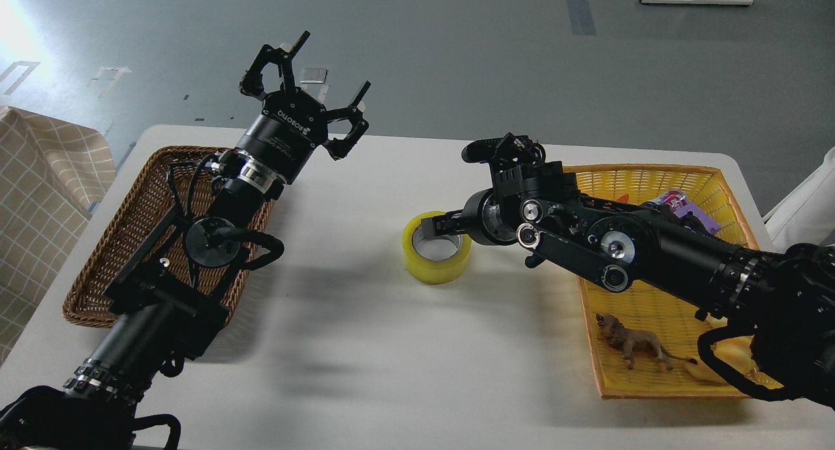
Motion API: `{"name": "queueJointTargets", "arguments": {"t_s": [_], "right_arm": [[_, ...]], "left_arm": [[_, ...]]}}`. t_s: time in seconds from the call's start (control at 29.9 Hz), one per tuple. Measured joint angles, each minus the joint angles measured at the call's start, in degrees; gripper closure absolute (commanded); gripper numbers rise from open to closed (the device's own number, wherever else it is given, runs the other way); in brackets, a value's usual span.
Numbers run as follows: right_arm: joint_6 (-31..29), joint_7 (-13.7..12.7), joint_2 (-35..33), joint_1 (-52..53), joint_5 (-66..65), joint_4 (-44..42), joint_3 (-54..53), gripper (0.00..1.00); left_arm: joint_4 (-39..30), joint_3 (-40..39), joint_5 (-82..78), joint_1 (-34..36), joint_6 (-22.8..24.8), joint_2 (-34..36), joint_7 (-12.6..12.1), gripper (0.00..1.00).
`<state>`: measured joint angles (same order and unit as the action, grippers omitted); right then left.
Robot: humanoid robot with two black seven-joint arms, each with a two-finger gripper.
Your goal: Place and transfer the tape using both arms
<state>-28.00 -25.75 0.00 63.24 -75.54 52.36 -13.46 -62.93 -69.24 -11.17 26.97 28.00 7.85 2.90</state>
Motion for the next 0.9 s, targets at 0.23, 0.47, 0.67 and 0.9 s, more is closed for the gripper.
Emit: {"name": "queueJointTargets", "arguments": {"t_s": [0.23,0.47,0.67,0.9], "right_arm": [[0.0,-0.2,-0.4,0.6,0.1,4.4,-5.5,0.01],[0.0,0.3,-11.2,-2.6,0.4,17.3,-19.3,0.00],[0.0,1.1,-18.9,-11.1,7.9,26.1,-32.2,0.01],[0.0,1.9,-20.6,-17.0,16.1,28.7,-45.6,0.01]], "left_arm": [[0.0,0.4,-0.2,0.1,0.0,0.2,-0.1,0.02],[0.5,0.8,-0.3,0.1,0.0,0.4,-0.1,0.02],[0.6,0.9,-0.3,0.1,0.0,0.5,-0.2,0.02],[0.6,1.0,-0.5,0.1,0.0,0.8,-0.4,0.02]]}}
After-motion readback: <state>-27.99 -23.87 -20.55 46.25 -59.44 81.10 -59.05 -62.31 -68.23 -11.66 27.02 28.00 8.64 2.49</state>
